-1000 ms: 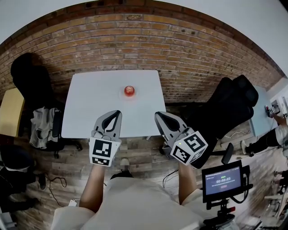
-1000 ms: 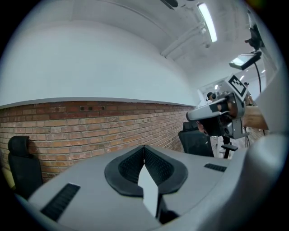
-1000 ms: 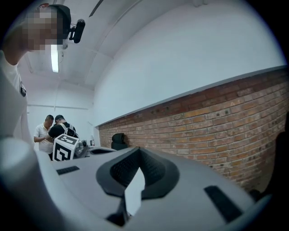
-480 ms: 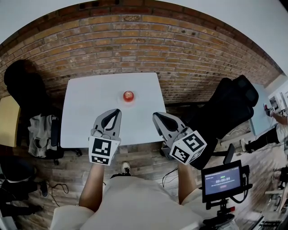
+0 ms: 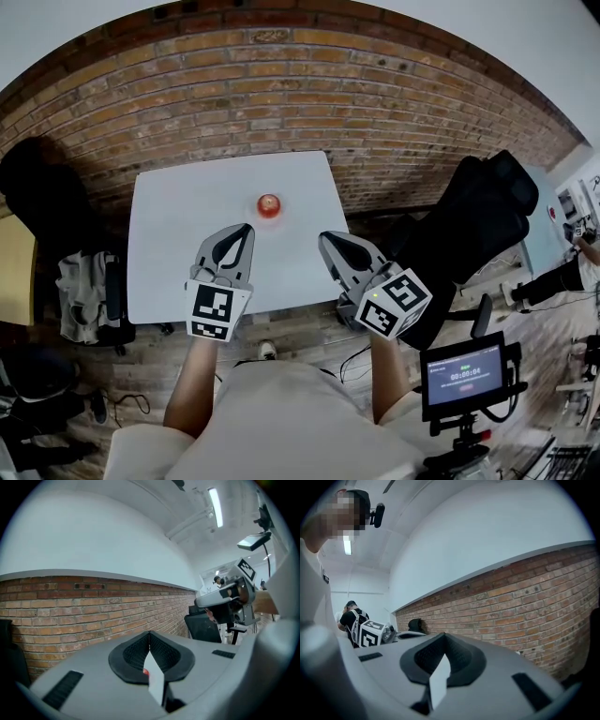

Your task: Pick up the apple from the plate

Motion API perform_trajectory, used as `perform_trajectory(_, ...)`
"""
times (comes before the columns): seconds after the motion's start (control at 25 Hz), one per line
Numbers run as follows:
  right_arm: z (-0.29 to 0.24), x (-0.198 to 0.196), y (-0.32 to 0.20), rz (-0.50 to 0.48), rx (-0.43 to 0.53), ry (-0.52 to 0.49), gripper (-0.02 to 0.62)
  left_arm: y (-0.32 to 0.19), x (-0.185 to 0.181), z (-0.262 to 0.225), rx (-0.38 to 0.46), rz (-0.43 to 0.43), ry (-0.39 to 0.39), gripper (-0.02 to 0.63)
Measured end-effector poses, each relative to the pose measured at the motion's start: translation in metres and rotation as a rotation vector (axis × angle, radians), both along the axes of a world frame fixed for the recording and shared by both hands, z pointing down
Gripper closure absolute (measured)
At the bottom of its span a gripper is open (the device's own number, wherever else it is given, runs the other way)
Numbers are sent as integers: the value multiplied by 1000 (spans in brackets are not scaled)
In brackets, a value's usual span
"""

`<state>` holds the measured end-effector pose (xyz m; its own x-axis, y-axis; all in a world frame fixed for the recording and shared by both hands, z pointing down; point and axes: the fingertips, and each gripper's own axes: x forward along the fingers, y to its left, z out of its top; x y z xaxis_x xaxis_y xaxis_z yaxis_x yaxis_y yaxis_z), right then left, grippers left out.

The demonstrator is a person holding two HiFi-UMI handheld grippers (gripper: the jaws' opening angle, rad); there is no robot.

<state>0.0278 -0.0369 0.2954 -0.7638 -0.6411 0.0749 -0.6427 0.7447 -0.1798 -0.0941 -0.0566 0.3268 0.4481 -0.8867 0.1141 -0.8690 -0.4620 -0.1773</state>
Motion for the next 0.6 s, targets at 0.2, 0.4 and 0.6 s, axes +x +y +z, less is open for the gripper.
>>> perform_trajectory(0.2,15,-13,-17,37,-9,7,592,-23,-14,9,-20,25,-2,600)
perform_trajectory(0.4,28,-10,-20,50,-17,43,592,-34,-11,22,-60,36,-13,598)
perform_trajectory(0.6,37,-5,-22,80,-45,30,592,-39,-3,23,-71,55,-21,598)
